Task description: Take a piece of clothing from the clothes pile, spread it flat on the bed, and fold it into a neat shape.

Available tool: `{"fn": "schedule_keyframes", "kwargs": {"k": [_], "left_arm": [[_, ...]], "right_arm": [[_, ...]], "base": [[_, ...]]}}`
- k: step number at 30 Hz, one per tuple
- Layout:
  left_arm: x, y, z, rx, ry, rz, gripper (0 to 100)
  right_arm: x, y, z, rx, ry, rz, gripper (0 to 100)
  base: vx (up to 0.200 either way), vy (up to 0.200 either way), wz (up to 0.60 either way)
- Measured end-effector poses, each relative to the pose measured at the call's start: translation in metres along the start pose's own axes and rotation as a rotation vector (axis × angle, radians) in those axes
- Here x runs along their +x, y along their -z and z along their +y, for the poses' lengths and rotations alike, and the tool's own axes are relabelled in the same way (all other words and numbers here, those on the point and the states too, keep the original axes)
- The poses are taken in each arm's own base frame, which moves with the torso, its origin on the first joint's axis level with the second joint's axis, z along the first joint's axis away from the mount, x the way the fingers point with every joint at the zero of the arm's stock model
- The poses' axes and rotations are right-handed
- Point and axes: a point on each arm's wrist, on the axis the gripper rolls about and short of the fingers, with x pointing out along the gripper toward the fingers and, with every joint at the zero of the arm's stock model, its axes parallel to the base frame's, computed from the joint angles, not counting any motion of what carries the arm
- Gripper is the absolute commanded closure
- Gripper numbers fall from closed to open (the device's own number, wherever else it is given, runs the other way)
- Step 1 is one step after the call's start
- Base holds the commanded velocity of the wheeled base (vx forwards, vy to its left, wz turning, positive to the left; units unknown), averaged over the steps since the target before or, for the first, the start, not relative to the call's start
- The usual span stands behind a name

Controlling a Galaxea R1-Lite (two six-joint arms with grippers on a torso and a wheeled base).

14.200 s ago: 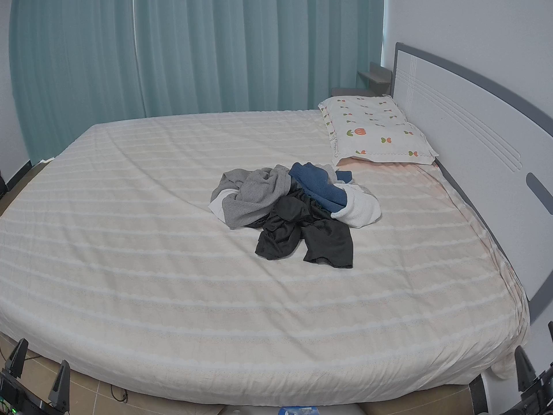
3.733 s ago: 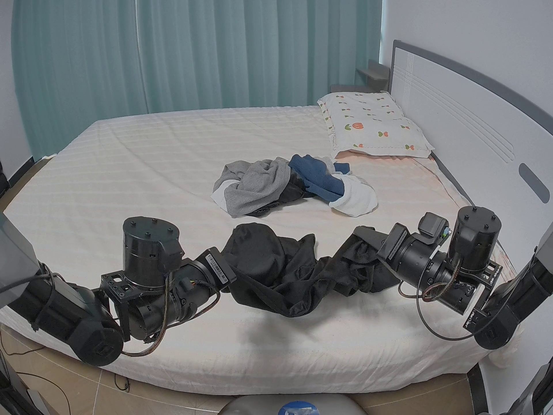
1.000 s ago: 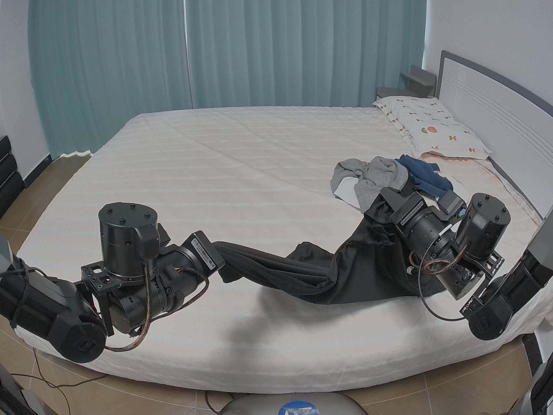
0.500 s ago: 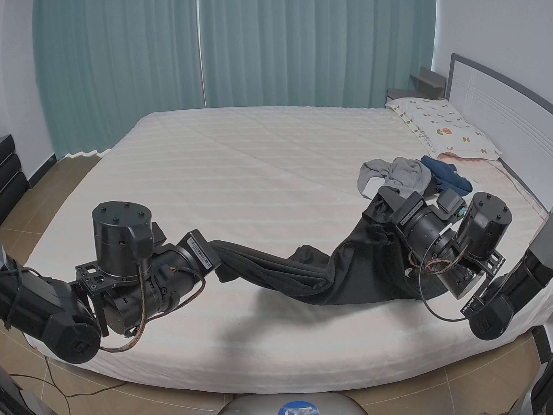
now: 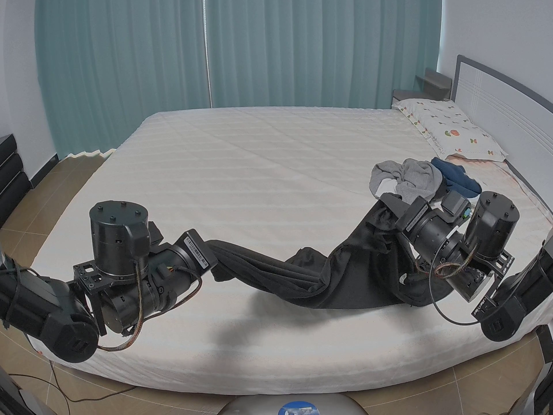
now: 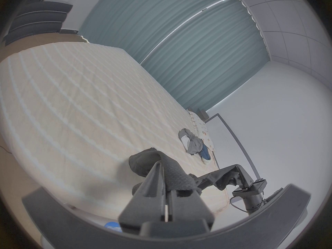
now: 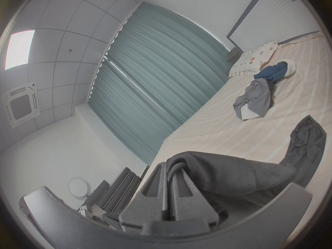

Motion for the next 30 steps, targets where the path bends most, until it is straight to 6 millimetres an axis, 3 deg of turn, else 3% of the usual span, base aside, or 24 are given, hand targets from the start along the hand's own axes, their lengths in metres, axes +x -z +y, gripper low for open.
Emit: {"fn": "schedule_keyframes", "kwargs": {"k": [9,20,30], "left_arm": [[-0.017,0.003,0.004,0.018,-0.021,0.023,100],[-0.062,-0.015,-0.012,0.083,0.024,-0.008,100],[-0.094,-0.053,-0.049,0.098,0.077,-0.076,100]], "right_arm": [[-0.036,-0.01,0.006,-0.016,0.0,0.001,100],[-0.088,-0.054,0.04,-0.107,-0.022,-0.036,100],[-0.109,-0.142,0.116,-0.105,-0.116,-0.231,100]], "base": [[-0.2,0.0,0.0],[0.0,0.0,0.0],[0.0,0.0,0.0]]}}
